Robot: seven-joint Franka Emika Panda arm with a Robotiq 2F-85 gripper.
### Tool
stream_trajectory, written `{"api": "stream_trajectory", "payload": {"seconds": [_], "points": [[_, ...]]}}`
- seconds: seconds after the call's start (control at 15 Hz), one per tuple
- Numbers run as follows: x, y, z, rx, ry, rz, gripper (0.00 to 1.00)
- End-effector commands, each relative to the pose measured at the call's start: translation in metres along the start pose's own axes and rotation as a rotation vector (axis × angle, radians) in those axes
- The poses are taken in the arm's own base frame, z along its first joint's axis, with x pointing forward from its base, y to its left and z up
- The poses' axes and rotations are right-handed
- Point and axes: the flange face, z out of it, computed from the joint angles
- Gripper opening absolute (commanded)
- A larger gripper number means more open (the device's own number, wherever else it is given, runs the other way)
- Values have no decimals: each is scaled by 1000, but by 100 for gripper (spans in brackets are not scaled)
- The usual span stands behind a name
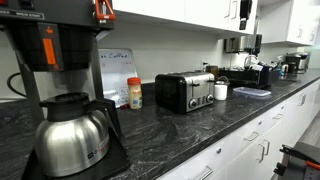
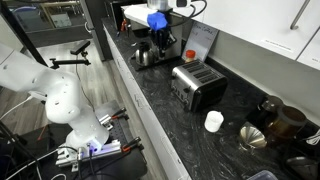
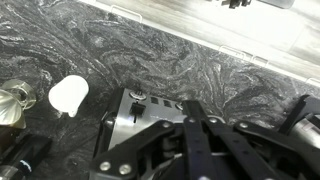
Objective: Push down the right toaster lever
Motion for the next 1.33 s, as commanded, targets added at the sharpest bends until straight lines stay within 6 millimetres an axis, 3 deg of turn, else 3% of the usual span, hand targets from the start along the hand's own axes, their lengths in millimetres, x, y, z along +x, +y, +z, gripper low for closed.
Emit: {"api": "stream_trajectory", "payload": {"seconds": [0.0, 0.07, 0.2, 0.73, 0.87, 1.27], "points": [[-16, -14, -21, 41, 3, 11, 26], [-21, -17, -24, 44, 7, 18, 27], [-31, -20, -26, 53, -5, 30, 39], [-57, -27, -17, 59, -35, 74, 95], [-59, -28, -13, 60, -39, 91, 100], [-66, -33, -3, 49, -55, 95, 100]]}}
